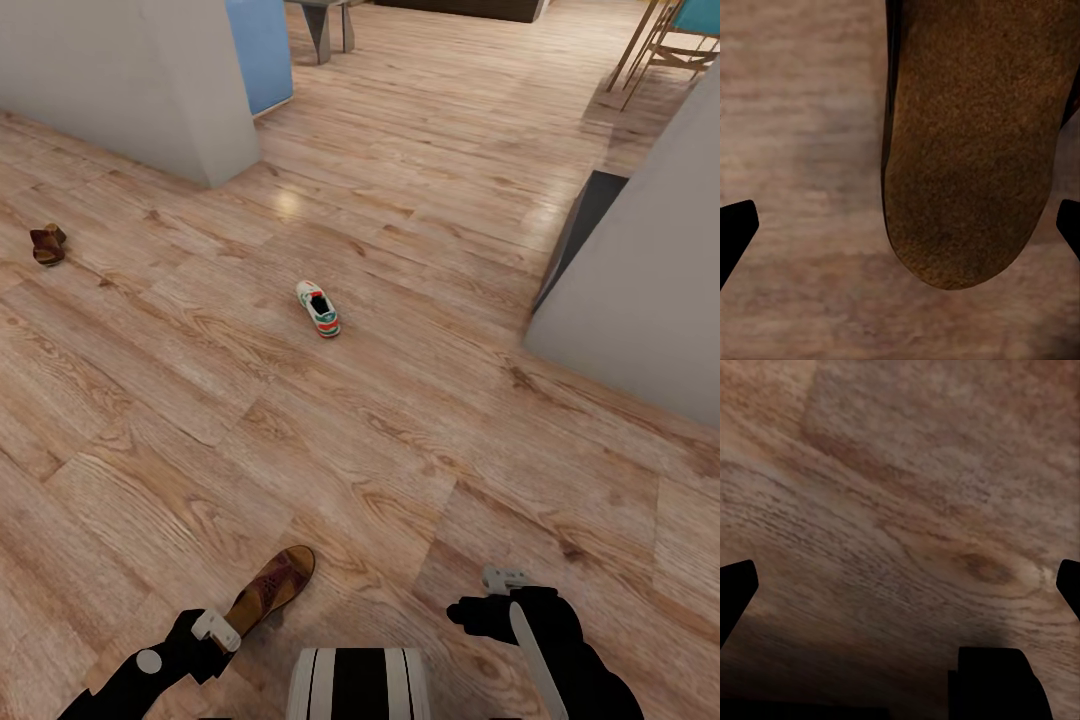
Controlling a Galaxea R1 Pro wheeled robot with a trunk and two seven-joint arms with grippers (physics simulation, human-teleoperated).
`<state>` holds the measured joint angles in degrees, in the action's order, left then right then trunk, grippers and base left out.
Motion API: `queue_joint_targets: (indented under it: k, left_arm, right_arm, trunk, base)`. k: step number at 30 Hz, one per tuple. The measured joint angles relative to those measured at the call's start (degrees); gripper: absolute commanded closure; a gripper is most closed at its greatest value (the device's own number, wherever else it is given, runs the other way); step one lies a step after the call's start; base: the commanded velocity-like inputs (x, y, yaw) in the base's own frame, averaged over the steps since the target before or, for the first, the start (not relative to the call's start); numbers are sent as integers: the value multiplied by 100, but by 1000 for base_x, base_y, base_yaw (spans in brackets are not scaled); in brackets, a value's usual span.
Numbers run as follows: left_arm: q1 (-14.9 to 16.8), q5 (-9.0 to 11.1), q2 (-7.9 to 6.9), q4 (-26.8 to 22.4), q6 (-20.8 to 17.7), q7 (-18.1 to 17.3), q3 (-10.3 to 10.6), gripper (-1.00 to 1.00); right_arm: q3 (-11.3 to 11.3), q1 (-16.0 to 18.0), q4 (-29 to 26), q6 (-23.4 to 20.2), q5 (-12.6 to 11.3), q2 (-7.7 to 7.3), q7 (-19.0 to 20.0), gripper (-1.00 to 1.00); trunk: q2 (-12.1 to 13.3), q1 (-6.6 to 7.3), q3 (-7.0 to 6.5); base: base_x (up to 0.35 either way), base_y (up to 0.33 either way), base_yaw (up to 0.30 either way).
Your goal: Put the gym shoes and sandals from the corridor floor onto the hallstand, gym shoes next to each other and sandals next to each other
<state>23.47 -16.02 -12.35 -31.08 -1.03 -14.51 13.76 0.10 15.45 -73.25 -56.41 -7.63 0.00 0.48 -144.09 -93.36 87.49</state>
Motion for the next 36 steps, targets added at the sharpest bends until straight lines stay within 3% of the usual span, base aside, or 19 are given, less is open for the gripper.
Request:
queue_joint_targets:
  k: [9,15,28,36]
  left_arm:
    - [0,0,7,0,0,1,-1,-100]
    - [0,0,16,0,0,1,0,-100]
    - [0,0,18,0,0,1,0,-100]
    - [0,0,18,-5,0,1,1,-100]
  right_arm:
    - [0,0,0,2,3,0,0,-100]
    - [0,0,0,1,1,0,0,-100]
    - [0,0,0,0,-3,0,0,-100]
    - [0,0,0,0,1,0,0,-100]
  trunk:
    - [0,0,12]
    - [-8,-16,185]
    - [-8,-16,212]
    - [-16,-31,393]
  base:
    - [0,0,0]
    - [0,0,0]
    - [0,0,0]
    - [0,0,0]
